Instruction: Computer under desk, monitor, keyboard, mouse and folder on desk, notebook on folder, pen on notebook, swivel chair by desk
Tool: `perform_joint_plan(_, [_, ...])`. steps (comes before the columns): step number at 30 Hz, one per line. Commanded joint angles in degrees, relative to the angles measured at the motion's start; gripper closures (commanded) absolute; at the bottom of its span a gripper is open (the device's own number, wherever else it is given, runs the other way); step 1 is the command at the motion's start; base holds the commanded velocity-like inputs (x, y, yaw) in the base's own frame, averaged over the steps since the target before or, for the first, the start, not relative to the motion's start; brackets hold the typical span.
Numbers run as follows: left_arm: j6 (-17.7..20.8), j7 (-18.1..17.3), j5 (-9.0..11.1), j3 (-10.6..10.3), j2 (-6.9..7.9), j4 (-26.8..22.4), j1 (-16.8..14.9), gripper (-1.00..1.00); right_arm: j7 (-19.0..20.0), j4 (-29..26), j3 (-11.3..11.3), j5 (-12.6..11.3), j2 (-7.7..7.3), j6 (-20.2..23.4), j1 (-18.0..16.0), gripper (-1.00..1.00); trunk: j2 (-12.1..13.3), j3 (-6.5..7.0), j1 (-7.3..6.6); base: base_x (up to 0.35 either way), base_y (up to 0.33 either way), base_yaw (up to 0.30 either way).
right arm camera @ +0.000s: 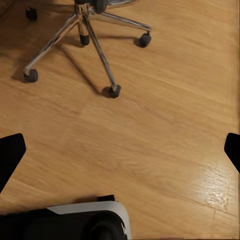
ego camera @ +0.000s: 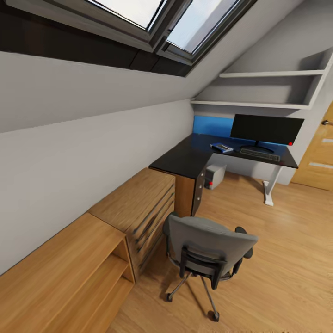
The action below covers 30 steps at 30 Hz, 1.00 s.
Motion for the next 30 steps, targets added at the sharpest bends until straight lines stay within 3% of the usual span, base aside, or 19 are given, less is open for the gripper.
perform_joint_plan(1, [-0.1,0.2,0.5,-0.5,0.07,-0.1,0.0,-1.00,-0.6,0.1,0.6,0.2,0.04,-0.1,-0.1,-1.00,-0.1,-0.10,0.05,0.000,0.240,-0.253])
perform_joint_plan(14, [-0.2,0.1,0.5,-0.5,0.07,-0.1,0.0,-1.00,-0.6,0.1,0.6,0.2,0.04,-0.1,-0.1,-1.00,-0.1,-0.10,0.05,0.000,0.077,-0.254])
perform_joint_plan(30, [-0.1,0.1,0.5,-0.5,0.07,-0.1,0.0,-1.00,-0.6,0.1,0.6,0.2,0.04,-0.1,-0.1,-1.00,-0.1,-0.10,0.05,0.000,0.304,-0.254])
